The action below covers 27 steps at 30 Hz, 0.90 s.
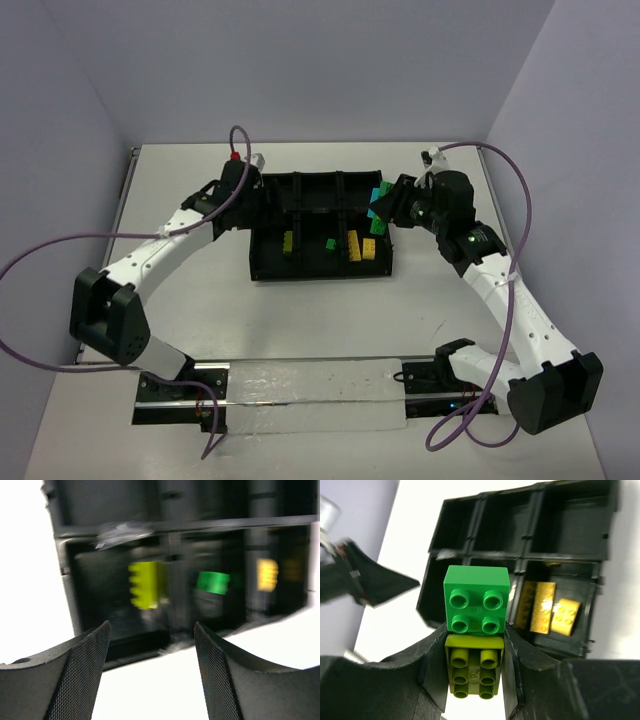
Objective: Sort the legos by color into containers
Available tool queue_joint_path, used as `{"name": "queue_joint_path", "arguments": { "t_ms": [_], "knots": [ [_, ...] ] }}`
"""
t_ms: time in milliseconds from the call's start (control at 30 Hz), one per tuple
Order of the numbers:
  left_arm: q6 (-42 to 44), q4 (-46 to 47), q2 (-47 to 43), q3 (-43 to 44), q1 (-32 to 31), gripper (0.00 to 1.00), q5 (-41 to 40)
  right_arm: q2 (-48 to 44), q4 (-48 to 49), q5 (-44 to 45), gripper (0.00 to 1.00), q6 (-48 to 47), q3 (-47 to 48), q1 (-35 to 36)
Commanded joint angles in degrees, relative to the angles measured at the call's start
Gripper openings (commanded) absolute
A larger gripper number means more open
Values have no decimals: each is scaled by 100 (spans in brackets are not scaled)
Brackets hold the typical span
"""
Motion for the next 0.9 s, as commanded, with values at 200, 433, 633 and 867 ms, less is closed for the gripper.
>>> {"name": "queue_joint_path", "arguments": {
  "t_ms": [200, 433, 633, 867],
  "knots": [
    [-147, 2444, -1351, -311, 314, 74, 3932, -261, 1534, -3014, 0, -380, -428, -35],
    [-946, 4387, -1232, -941, 362, 75, 5755, -258, 2341, -4378, 0, -190, -670, -35],
    [-1530, 5408, -1095, -1153, 344, 77, 6293, -82, 2782, -5047, 0, -9, -736, -13],
    [-1706, 5834, -947, -1036, 201, 81, 6561, 177, 2673, -5220, 0, -114, -603, 185]
  ]
}}
